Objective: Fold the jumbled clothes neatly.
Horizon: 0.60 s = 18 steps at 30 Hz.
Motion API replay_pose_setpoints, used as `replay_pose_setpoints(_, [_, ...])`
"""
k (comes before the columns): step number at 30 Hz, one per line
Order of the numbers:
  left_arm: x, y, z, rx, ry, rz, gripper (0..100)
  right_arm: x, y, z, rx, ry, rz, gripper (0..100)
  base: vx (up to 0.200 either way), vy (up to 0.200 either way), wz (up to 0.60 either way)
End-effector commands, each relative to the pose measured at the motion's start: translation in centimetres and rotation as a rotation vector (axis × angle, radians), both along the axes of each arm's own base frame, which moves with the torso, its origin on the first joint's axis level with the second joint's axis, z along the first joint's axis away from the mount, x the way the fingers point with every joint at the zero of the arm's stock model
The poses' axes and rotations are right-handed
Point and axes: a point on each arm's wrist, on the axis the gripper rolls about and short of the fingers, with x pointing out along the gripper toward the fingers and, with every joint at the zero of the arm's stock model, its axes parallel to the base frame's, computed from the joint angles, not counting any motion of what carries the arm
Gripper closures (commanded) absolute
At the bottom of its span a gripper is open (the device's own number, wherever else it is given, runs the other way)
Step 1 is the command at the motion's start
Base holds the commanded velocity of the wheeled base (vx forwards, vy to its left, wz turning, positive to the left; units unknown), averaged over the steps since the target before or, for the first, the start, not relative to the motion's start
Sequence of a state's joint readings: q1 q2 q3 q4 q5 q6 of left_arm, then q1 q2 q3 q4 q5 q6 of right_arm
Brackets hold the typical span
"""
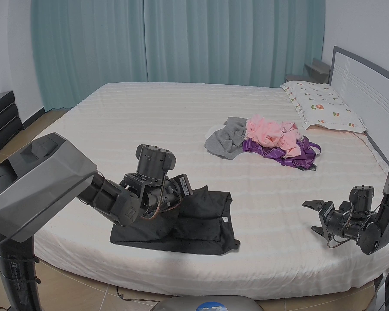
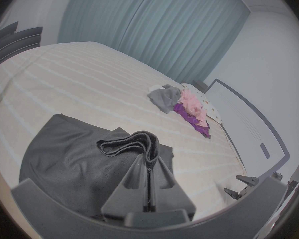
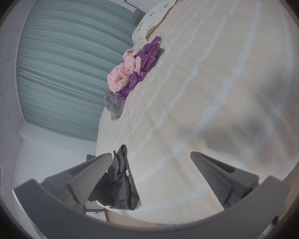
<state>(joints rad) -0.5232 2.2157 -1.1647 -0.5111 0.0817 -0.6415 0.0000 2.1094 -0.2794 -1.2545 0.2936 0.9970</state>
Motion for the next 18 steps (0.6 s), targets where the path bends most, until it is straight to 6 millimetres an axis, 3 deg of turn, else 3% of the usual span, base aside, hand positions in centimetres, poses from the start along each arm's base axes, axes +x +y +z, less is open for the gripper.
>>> replay_pose_setpoints(1, [0.2,-1.5,-0.7,0.009,0.016,-0.027,100,0.0,0.0,0.0,0.001,0.0,0.001,0,0.0,0.0,0.0])
replay_pose_setpoints(12, [0.8,-4.0,-3.2,0.054,0.046,-0.032,100,0.0,0.1,0.0,0.001,0.001,0.005,0,0.0,0.0,0.0])
replay_pose_setpoints(13, [0.7,-4.2,-3.3,0.053,0.048,-0.039,0,0.0,0.1,0.0,0.001,0.001,0.005,0,0.0,0.0,0.0])
replay_pose_setpoints(18, [0.4,-4.5,-3.2,0.049,0.046,-0.044,0,0.0,0.1,0.0,0.001,0.001,0.005,0,0.0,0.0,0.0])
